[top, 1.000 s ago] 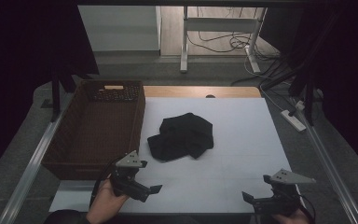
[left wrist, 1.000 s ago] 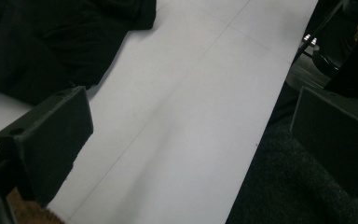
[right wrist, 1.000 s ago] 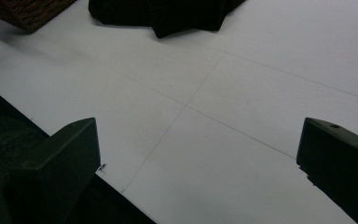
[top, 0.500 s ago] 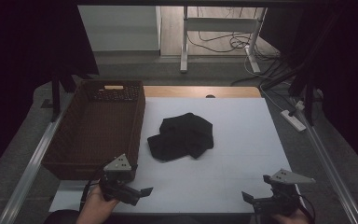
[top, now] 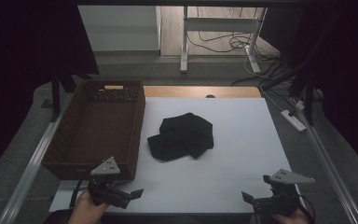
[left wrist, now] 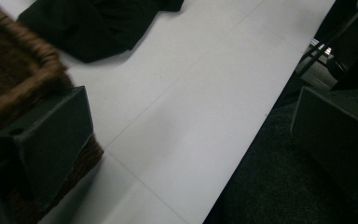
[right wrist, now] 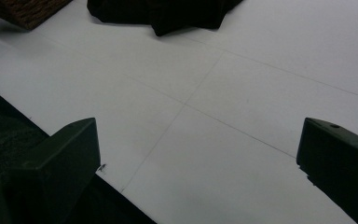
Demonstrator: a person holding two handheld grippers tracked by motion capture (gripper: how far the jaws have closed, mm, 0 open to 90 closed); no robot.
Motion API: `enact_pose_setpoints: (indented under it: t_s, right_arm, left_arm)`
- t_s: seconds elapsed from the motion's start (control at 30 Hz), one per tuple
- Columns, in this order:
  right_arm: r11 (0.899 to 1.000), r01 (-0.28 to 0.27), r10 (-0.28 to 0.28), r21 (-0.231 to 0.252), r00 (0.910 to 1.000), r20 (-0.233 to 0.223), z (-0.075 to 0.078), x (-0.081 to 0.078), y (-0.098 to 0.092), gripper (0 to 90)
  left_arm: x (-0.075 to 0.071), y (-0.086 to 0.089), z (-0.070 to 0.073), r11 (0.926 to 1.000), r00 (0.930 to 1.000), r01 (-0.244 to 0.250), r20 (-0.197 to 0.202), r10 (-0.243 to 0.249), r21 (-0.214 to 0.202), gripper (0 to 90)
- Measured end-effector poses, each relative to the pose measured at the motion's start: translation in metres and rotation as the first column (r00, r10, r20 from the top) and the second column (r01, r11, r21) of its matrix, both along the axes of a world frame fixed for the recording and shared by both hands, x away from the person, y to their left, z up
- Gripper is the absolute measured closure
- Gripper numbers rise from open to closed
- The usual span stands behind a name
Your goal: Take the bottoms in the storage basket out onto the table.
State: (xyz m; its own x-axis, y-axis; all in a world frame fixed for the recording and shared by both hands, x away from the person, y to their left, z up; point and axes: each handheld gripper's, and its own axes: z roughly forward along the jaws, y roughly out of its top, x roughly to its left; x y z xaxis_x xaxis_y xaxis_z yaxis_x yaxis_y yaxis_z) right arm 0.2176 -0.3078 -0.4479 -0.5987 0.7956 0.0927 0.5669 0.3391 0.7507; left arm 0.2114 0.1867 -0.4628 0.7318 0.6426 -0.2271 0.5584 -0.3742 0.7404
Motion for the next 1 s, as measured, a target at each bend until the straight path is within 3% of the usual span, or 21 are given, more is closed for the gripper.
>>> enact_pose_setpoints:
  t_s: [0.33, 0.63, 1.0]
  right_arm:
    - [1.0, 0.001, -0.001, 0.0, 1.0, -0.001, 0.0, 0.0, 0.0, 0.0]
    - [1.0, 0.004, -0.004, 0.0, 1.0, -0.002, 0.0, 0.0, 0.0, 0.0]
    - [1.0, 0.005, -0.005, -0.001, 1.0, -0.004, 0.0, 0.0, 0.0, 0.0]
  left_arm:
    - [-0.01, 0.019, -0.001, 0.9981, 0.9982, -0.06, 0.005, 0.06, 0.015, 0.0]
    - [-0.019, 0.04, -0.001, 0.9922, 0.9922, -0.124, 0.011, 0.124, 0.009, 0.0]
    - [-0.024, 0.057, -0.004, 0.9862, 0.9862, -0.165, 0.014, 0.165, 0.011, 0.0]
